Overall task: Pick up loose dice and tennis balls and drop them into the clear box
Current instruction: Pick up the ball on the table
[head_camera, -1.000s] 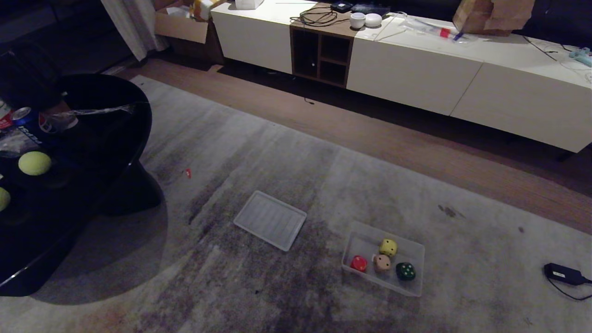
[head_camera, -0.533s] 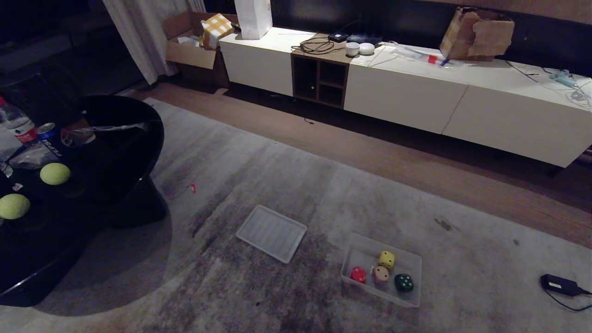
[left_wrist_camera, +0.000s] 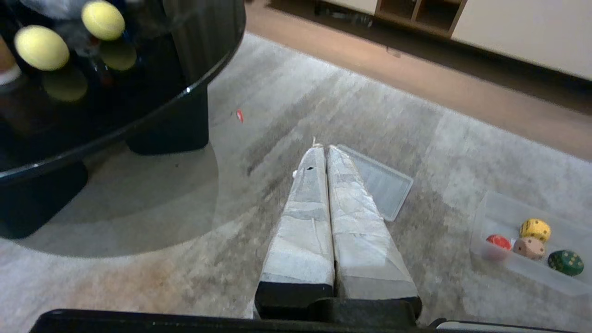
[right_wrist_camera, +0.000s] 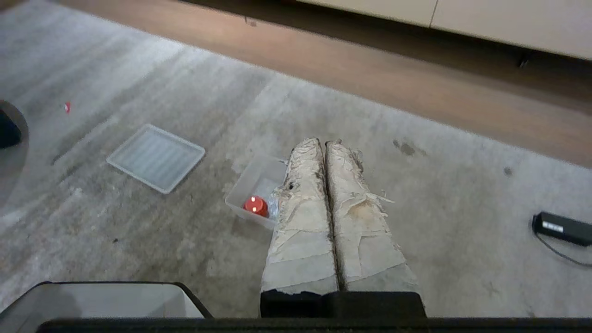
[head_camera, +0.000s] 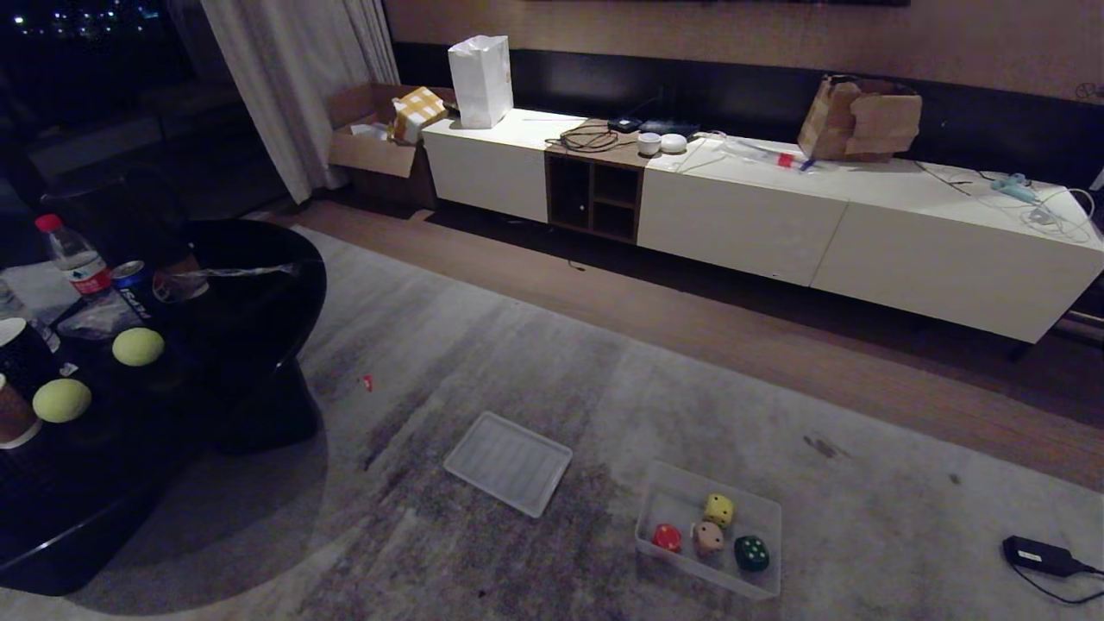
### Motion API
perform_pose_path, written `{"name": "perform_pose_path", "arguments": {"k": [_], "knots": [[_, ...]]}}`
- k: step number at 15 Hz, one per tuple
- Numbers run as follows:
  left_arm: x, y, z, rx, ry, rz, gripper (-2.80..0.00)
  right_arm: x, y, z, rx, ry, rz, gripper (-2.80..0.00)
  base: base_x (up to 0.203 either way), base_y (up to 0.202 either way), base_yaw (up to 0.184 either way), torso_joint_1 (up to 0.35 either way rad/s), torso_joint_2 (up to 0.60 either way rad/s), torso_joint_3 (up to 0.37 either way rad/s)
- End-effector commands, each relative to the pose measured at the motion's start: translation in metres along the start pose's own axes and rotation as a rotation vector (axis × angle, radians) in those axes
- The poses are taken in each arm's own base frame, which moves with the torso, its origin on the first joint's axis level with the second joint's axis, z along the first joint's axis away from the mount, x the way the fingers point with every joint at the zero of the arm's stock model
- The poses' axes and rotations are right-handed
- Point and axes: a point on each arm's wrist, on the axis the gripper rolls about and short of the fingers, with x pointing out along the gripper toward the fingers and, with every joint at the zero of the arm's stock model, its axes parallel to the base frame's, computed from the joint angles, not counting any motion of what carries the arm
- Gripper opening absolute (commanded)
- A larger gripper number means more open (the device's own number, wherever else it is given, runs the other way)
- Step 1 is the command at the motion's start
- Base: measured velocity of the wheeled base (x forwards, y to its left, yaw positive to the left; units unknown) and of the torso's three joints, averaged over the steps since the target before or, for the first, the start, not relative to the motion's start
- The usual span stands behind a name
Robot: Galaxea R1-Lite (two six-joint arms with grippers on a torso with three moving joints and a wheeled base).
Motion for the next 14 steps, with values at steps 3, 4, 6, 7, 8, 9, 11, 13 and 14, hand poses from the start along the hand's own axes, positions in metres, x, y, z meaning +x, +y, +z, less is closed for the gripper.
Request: {"name": "perform_pose_path", "arguments": {"k": [3, 4, 6, 7, 8, 9, 11, 13, 14], "knots": [[0.0002, 0.0001, -0.0004, -0.004, 0.003, 0.003, -2.8, 0.0001, 0.0, 0.0002, 0.0, 0.002, 0.001, -2.8, 0.0, 0.0, 0.0, 0.004, 0.0, 0.203], [0.0002, 0.0001, -0.0004, -0.002, 0.003, 0.003, -2.8, 0.0001, 0.0, 0.0001, -0.001, 0.001, 0.001, -2.8, 0.0, 0.0, 0.0, 0.005, 0.01, 0.204], [0.0002, 0.0001, -0.0004, -0.005, 0.003, 0.005, -2.8, 0.0, 0.0, 0.0001, 0.0, 0.001, 0.001, -2.8, 0.0, 0.0, 0.0, 0.002, 0.0, 0.19], [0.0002, 0.0001, -0.0003, -0.01, 0.002, 0.006, -2.8, 0.0001, 0.0, 0.0002, 0.0, 0.002, 0.001, -2.8, 0.0, 0.0, 0.0, 0.006, -0.01, 0.105], [0.0002, 0.0001, -0.0002, -0.01, 0.001, 0.006, -2.8, 0.0001, 0.0, 0.0002, 0.0, 0.002, 0.001, -2.8, 0.0, 0.0, 0.0, -0.002, 0.01, 0.051], [0.0002, 0.0001, -0.0002, -0.009, 0.001, 0.006, -2.8, 0.0, 0.0, 0.0001, 0.0, 0.001, 0.001, -2.8, 0.0, 0.0, 0.0, 0.004, 0.0, 0.05], [0.0002, 0.0001, -0.0002, -0.009, 0.001, 0.006, -2.8, 0.0002, 0.0, -0.0003, -0.004, 0.002, 0.002, -2.8, 0.0, 0.0, 0.0, 0.001, 0.0, 0.015], [0.0002, 0.0002, -0.0002, -0.012, 0.001, 0.008, -2.8, 0.0002, 0.0, -0.0001, -0.002, 0.001, 0.002, -2.8, 0.0, 0.0, 0.0, 0.0, 0.0, 0.0], [0.0002, 0.0001, -0.0002, -0.011, 0.001, 0.006, -2.8, 0.0003, 0.0, -0.0003, -0.003, 0.004, 0.001, -2.8, 0.0, 0.0, 0.0, 0.0, 0.0, 0.0]]}}
